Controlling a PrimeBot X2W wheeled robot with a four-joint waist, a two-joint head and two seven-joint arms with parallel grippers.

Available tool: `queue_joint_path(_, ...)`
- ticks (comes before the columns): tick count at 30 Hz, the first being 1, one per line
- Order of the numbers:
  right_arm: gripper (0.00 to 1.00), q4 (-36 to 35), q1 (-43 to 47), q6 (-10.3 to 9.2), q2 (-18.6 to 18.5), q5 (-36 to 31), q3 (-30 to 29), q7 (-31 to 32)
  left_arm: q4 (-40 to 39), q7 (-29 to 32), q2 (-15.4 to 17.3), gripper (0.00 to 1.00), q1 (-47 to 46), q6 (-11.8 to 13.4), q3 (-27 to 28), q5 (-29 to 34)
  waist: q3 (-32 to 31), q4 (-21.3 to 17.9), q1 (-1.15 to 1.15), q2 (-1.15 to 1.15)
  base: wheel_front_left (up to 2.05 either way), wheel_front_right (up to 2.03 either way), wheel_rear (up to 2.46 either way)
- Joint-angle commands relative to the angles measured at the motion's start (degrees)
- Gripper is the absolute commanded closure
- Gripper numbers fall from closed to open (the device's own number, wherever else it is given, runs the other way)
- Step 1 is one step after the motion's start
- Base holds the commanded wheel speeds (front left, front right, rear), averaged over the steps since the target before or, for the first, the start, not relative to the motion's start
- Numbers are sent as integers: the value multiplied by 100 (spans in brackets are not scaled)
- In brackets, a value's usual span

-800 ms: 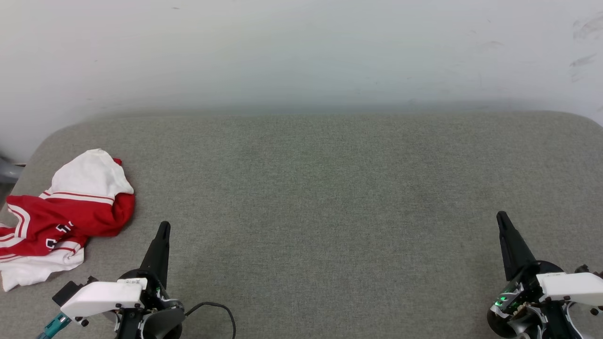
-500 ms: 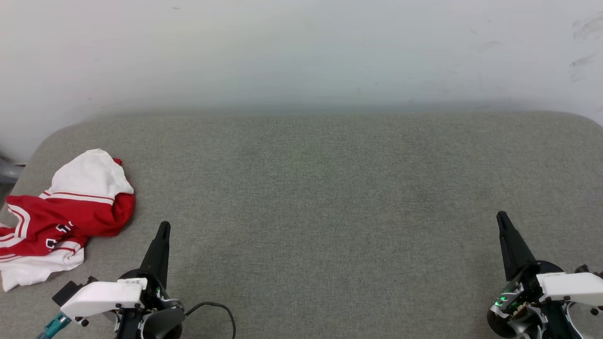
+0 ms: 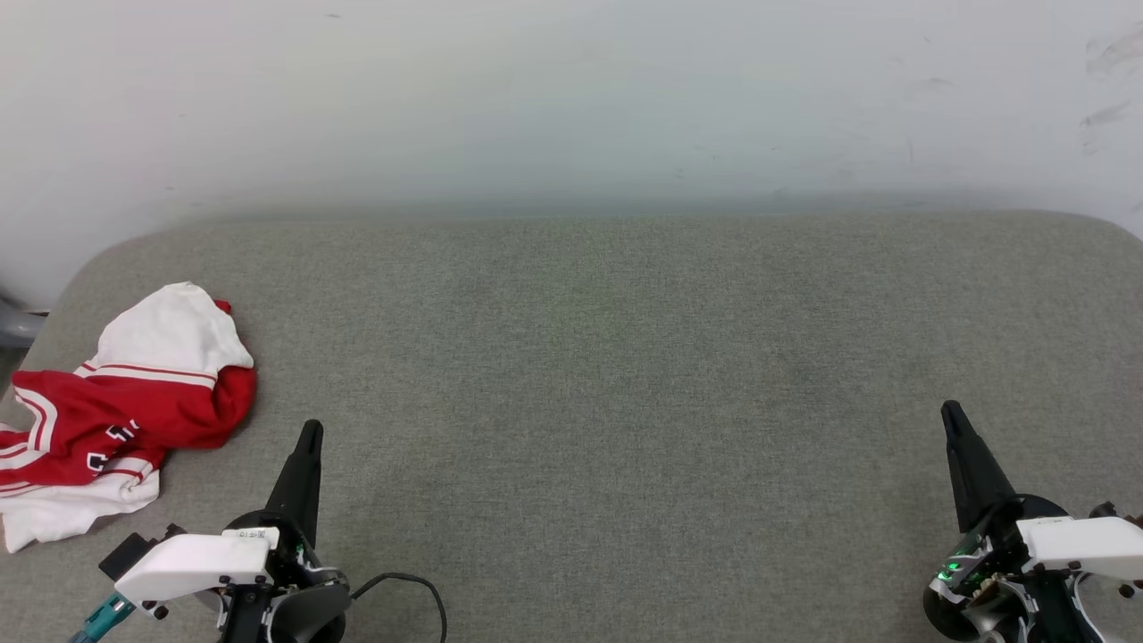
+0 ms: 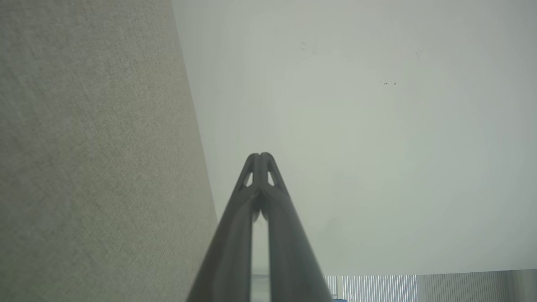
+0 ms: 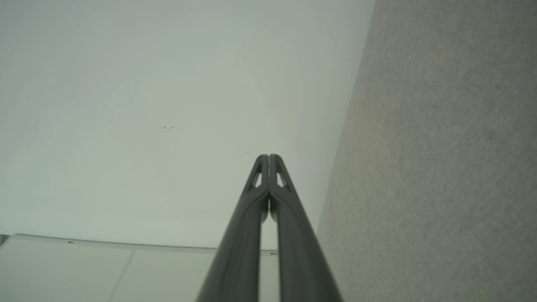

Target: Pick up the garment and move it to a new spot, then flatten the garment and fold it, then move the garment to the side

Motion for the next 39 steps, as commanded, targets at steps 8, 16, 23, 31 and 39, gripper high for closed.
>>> queue_joint_path(8, 0, 17, 9, 1, 0, -1, 1, -3, 17, -3, 0, 0, 5, 0, -4, 1, 0, 0, 0, 0, 0, 0, 0)
queue_joint_path(16, 0, 89, 192, 0, 5, -175, 5, -157, 61, -158, -13, 0, 160, 1, -22, 152, 3, 0, 0, 0, 0, 0, 0)
queue_joint_path(23, 0, -131, 244, 0, 5, -918, -62, -354, -146, -355, -12, 0, 165, 82, 54, 837, 7, 1, 0, 0, 0, 0, 0)
queue_joint_path(31, 0, -471, 295, 0, 6, -1955, -64, -562, -509, -562, -10, 0, 205, 380, -58, 1911, 9, 7, 0, 0, 0, 0, 0)
queue_joint_path(39, 0, -755, 369, 0, 6, -2977, 58, -729, -703, -729, -9, 0, 262, 619, -207, 2810, 5, 12, 0, 0, 0, 0, 0)
